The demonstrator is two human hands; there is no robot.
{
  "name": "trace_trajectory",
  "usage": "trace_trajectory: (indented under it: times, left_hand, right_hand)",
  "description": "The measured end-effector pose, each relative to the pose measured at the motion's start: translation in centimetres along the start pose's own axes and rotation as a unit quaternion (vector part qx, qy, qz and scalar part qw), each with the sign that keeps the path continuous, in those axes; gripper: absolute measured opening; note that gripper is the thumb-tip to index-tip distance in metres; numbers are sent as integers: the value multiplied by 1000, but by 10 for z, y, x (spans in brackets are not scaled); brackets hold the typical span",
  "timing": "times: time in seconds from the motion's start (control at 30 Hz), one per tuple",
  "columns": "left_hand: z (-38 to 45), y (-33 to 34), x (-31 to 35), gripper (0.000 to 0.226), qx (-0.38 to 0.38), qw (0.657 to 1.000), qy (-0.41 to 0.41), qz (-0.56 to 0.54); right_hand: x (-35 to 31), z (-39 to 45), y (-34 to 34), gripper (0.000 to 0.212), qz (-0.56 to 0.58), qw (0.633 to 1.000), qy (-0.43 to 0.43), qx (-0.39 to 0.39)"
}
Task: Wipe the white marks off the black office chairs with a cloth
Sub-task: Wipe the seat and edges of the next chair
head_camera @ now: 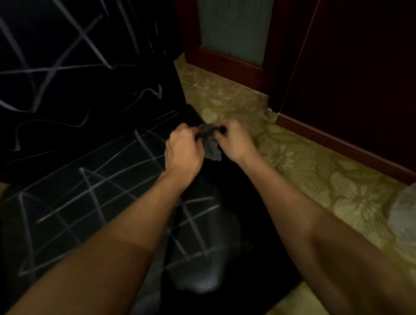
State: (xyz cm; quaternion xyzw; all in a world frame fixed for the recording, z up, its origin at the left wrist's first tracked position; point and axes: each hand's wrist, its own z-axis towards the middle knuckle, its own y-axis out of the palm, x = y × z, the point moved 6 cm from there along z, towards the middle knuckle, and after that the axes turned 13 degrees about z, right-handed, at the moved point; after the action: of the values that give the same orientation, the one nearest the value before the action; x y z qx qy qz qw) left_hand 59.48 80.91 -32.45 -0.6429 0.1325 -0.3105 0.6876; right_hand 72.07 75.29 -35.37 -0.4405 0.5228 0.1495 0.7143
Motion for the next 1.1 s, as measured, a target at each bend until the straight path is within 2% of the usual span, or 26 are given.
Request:
trace_trajectory:
  times: [0.07,0.17,0.33,0.57,0.7,0.83,0.9,0.97,1.0,1.1]
  left_hand:
    - [11,2,-5,30,-3,999,-36,-5]
    - [10,2,-7,29,-14,999,-44,-9]
    - [-37,0,1,23,-29,999,1,-32]
    - [-119,-5,16,16,-26,992,77,-92]
    - [-140,-9,22,11,-38,991,86,-90]
    - [-69,-5,22,17,-29,995,79,-45]
    - [-17,-4,16,24,-28,998,49,-5]
    - [29,-6,5,30,-26,999,6,21]
    - [44,-6,0,33,-27,999,-14,23]
    - [62,0,-12,37,-34,998,-42,30]
  right_hand:
    - [-3,20,11,16,-17,999,23,-25]
    - [-3,21,15,17,-36,998,18,-43]
    - [0,-35,-10,21,-61,993,-63,-74]
    - [4,-126,-42,15,-62,993,-78,-63]
    - [-1,-152,-48,13,-65,992,-95,-46]
    - [4,-80,-31,18,-98,991,-63,-64]
    - [3,-21,-12,22,-83,992,-44,-84]
    - [-2,35,11,15,-65,992,-18,-102]
    - [-5,55,20,10,-65,992,-10,-107]
    - [-2,83,36,18,-54,992,-16,-110]
